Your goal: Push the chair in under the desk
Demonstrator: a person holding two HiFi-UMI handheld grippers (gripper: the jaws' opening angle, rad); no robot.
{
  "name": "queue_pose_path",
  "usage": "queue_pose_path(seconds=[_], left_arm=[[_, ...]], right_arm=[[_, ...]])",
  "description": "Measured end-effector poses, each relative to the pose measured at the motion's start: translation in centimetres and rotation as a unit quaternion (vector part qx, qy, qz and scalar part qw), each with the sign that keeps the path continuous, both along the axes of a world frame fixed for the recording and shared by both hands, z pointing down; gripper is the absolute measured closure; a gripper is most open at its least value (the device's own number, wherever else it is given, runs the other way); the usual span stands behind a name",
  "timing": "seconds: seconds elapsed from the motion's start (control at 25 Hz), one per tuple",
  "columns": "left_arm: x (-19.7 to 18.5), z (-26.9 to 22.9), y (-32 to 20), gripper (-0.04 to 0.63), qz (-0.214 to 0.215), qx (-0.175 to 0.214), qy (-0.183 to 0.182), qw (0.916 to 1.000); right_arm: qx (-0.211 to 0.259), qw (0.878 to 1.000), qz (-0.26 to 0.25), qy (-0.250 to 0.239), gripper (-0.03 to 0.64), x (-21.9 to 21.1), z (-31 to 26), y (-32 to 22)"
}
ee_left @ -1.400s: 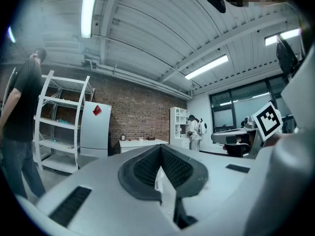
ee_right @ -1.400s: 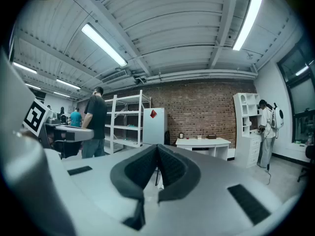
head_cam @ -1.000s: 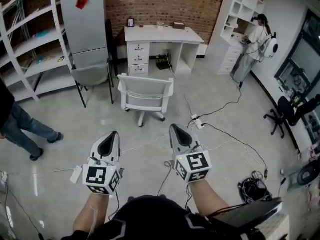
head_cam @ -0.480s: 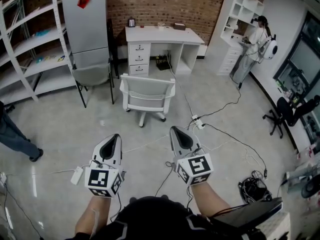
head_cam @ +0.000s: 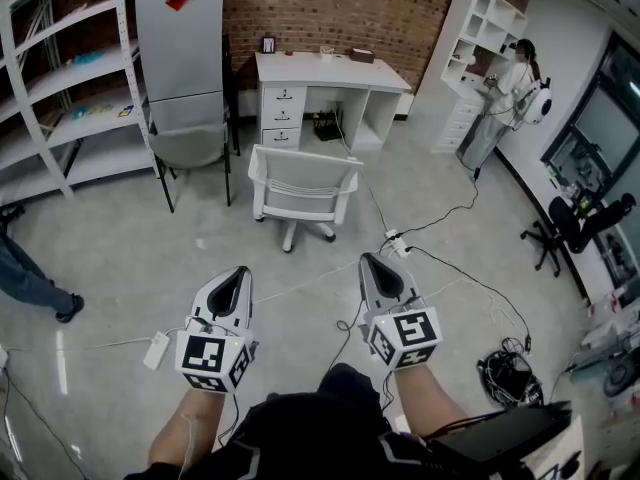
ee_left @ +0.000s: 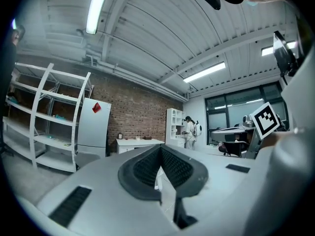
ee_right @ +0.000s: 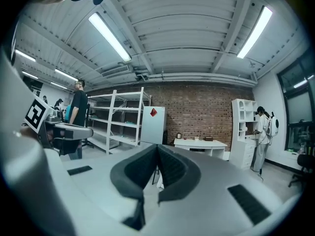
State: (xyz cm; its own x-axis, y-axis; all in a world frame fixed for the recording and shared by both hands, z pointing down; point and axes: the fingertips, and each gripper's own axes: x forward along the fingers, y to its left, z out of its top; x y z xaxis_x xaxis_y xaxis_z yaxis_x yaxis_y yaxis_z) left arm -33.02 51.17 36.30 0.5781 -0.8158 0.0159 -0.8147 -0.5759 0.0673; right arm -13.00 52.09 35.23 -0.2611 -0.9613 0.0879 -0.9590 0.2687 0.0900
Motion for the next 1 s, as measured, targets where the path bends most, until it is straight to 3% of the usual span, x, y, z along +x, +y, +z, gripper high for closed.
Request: queue_pose_path(seconds=[0.44,1.0], left_arm=[[-1.2,0.6,-2.2,0.588,0.004,-0.002,0.019,0.9998],[0.6,1.1,-12.9,0.588,-0.036,-0.020,0.020,0.9989]], right_arm=[[0.006,1.000,-0.013,0.013,0.612,-2.2,-0.4,-2.6],[0.008,0.999,-0.049,-0.009,0.612,0.1,1.1,-14.4]])
